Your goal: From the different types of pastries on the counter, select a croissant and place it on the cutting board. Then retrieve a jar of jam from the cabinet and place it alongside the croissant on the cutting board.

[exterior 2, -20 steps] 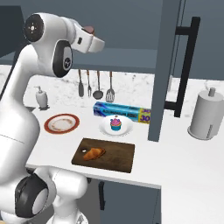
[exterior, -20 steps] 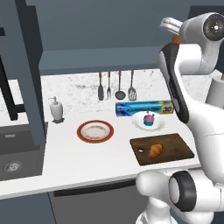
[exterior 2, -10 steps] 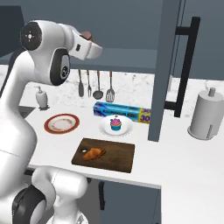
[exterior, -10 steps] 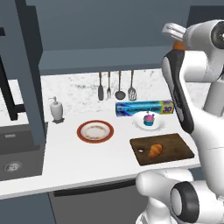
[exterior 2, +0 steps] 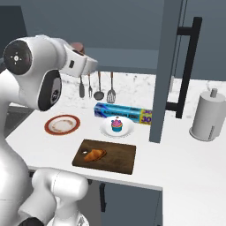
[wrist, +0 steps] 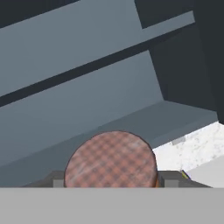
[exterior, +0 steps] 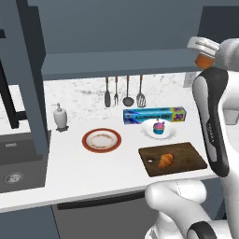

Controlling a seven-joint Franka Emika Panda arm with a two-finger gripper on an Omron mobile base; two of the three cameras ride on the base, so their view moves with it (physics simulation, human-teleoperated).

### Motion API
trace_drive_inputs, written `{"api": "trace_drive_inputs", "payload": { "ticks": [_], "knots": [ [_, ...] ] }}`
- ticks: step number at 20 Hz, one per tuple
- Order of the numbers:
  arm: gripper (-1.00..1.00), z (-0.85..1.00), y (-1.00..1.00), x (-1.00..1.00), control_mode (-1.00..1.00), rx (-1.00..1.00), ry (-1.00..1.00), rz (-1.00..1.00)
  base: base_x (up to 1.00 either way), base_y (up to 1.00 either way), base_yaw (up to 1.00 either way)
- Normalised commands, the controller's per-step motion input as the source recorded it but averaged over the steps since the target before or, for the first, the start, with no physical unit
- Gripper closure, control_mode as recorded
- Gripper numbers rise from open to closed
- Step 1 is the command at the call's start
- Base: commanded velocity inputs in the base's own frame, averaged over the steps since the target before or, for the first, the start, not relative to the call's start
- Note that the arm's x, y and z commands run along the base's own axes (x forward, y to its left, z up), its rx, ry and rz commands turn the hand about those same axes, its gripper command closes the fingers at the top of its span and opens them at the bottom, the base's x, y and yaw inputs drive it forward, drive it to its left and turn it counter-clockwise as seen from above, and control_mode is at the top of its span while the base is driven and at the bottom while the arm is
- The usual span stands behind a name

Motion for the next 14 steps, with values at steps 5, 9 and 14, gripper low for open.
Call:
{"api": "trace_drive_inputs", "payload": {
  "ticks": [5,9,14],
  "knots": [
    [1.0,0.0,0.0,-0.56,-1.0,0.0,0.0,0.09,0.0,0.0,0.0],
    [1.0,-0.59,0.29,-0.62,-1.0,-0.1,-0.06,0.0,0.0,0.0,0.0],
    [1.0,-1.0,0.43,-0.85,-1.0,-0.18,-0.17,0.0,0.0,0.0,0.0]
  ]
}}
